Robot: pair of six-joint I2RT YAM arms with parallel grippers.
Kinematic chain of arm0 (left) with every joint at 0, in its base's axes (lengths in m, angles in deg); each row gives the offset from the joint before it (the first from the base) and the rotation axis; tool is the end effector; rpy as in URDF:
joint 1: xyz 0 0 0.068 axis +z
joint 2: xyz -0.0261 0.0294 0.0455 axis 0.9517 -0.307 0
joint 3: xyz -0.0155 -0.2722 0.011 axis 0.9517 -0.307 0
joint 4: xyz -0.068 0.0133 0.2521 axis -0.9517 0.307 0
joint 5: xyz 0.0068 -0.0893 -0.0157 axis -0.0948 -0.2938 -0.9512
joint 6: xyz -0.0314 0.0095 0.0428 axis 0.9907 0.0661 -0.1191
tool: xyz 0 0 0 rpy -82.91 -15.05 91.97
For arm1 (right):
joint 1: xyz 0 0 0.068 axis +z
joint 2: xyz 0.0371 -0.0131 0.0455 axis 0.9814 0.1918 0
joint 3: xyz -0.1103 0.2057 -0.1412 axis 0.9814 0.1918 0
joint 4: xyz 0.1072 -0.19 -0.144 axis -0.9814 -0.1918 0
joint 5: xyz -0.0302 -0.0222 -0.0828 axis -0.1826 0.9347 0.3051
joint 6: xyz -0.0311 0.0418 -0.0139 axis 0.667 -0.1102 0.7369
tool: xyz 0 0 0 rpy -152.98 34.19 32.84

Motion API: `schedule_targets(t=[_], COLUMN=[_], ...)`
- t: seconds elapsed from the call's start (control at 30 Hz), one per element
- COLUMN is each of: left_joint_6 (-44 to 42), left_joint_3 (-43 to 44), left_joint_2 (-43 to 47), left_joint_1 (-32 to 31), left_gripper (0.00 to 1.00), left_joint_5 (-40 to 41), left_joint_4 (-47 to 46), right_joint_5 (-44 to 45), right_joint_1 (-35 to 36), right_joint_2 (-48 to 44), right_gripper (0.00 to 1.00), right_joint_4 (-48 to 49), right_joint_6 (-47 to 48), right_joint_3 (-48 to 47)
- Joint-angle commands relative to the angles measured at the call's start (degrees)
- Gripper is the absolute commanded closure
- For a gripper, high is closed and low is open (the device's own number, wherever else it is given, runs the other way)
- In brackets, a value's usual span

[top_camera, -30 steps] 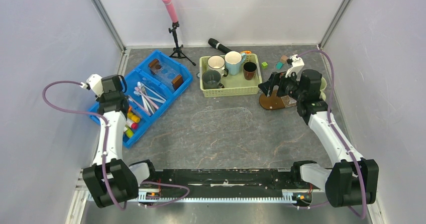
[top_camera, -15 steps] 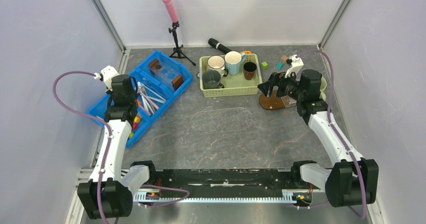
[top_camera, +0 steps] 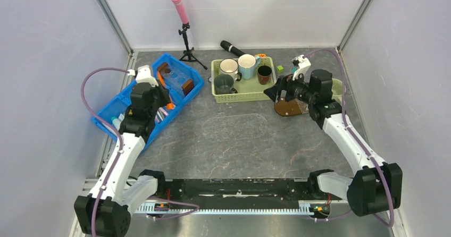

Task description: Prepare toiletry sets of a toothbrush and toothpaste on the tray

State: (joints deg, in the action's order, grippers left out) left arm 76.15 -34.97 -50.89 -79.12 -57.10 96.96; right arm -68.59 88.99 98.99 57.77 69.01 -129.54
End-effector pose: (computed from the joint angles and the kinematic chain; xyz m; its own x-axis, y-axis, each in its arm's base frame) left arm 0.2140 -0.0200 0.3128 -0.3215 -0.2666 -0.9086 -0.1509 0.9617 -0.2288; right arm 0.2587 0.0635 0.3021 -0.4651 0.1326 -0.8753 -0.5087 0.7692 0.3868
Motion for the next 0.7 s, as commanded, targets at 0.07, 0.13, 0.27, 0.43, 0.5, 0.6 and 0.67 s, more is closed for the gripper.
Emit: schedule_targets(t=[0.07,0.13,0.27,0.43,0.5,0.6,0.67], left_joint_6=[-5.69,-6.26,-7.48,-9.24,-9.57,-10.85,-11.91], left_joint_3=[-1.07,-1.55,-2.17,-2.46,-2.17,-1.58,-1.19], left_joint_2=[2.07,2.63,3.13,2.77,2.38,1.63,1.15], left_joint_1=[-6.21,-7.98,-11.35,-15.63,-17.10,-20.01,-21.69], left_gripper=[0.85,0.85,0.84,0.84,0.84,0.83,0.83], left_joint_5=[-14.52,-17.21,-22.06,-26.39,-27.46,-26.11,-24.98], left_joint_4=[-8.12,-8.87,-9.84,-11.34,-11.88,-11.98,-11.98], right_joint_5=[-0.39,-0.35,-0.46,-2.10,-2.79,-1.59,-0.61], right_joint_1=[4.64,6.27,10.00,13.15,14.28,16.42,17.76], right_joint_2=[0.65,1.01,1.88,2.68,3.08,3.89,4.91], right_gripper=[0.09,0.09,0.09,0.09,0.09,0.10,0.11], right_joint_4=[-0.45,-0.57,-0.34,3.95,5.65,6.98,7.03], right_joint_6=[0.68,0.62,0.19,-3.04,-4.75,-7.18,-9.54], right_joint_3=[-5.76,-6.94,-9.47,-10.97,-11.47,-12.78,-13.97])
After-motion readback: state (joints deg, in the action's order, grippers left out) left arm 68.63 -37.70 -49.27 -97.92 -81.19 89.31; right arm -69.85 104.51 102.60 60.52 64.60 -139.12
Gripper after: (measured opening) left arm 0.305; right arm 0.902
